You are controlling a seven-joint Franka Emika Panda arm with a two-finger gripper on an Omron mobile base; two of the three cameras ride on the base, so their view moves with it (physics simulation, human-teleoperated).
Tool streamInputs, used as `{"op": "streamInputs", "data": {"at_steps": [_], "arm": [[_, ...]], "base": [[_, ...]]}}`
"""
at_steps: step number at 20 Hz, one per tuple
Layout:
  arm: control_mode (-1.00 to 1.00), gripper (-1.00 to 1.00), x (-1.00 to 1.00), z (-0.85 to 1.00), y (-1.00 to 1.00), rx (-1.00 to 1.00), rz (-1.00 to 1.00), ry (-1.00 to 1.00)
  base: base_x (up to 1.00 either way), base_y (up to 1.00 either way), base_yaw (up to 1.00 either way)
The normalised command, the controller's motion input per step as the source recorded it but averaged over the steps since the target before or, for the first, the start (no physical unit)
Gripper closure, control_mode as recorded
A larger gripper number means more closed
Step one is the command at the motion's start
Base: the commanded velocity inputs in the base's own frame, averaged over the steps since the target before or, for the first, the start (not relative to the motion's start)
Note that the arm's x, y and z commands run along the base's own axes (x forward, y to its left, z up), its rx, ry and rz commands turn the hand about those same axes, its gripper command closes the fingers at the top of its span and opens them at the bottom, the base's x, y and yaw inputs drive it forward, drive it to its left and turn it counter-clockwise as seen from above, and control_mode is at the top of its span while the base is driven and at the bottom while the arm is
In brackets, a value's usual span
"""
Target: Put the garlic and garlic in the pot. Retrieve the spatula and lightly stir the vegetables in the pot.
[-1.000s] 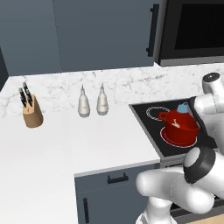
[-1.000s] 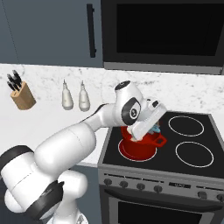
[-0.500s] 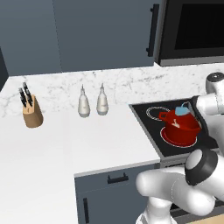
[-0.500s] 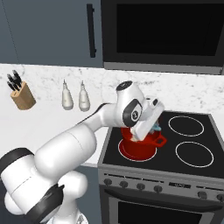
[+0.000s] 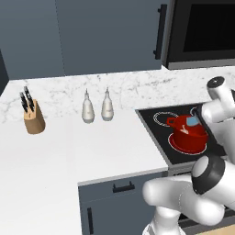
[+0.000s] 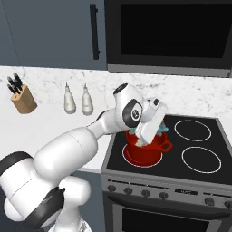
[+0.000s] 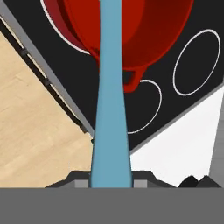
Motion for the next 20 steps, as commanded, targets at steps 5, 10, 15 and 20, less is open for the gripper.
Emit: {"op": "streamInputs", "data": {"at_steps": [5,10,15,20], "arm": [[-1.0,1.0,0.21,0.06,0.0,-0.2,0.0,0.1],[-1.0,1.0,0.22,0.08,0.0,-0.22,0.0,0.05],[-1.0,1.0,0.15,0.09,0.0,-0.2,0.14,0.11],[-1.0,1.0,0.03,0.02,-0.03,-0.14,0.14,0.12]], "base": [[0.0,0.0,0.0],[0.0,0.0,0.0],[0.0,0.0,0.0],[0.0,0.0,0.0]]}}
